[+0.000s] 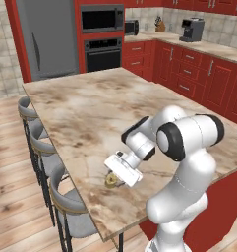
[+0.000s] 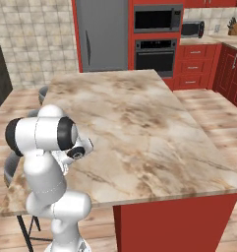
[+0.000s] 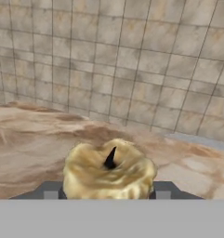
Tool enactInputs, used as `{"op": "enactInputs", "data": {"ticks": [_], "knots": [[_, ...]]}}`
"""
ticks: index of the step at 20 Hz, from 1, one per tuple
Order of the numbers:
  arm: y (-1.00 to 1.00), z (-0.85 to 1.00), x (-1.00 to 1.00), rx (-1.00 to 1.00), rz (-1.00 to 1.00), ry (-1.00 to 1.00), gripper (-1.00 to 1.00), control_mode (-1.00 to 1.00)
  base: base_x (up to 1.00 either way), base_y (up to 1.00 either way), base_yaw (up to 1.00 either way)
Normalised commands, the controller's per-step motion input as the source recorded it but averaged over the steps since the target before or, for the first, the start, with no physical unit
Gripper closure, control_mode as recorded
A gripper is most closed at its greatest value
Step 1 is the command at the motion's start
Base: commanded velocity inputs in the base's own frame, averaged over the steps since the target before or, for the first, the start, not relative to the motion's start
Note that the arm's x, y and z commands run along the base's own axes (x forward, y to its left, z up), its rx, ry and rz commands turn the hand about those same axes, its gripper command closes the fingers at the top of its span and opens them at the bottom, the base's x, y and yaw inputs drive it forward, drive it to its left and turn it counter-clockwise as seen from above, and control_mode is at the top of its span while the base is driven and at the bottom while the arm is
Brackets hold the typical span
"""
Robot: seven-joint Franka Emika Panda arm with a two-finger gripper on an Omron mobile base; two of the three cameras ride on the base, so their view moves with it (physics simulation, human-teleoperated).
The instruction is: Get the candle and the beer from the cabinet and move them to the dining counter.
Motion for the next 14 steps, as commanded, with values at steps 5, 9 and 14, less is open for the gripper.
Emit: {"op": "enactInputs", "data": {"ticks": [5, 9, 14], "knots": [[0.00, -0.16, 0.04, 0.01, 0.03, -0.07, -1.00, -1.00, 0.00, 0.00, 0.00], [0.00, 0.08, 0.00, 0.01, 0.00, -0.09, -1.00, -1.00, 0.00, 0.00, 0.00], [-0.10, 0.48, -0.18, 0.00, 0.00, -0.14, -1.00, -1.00, 0.00, 0.00, 0.00]]}}
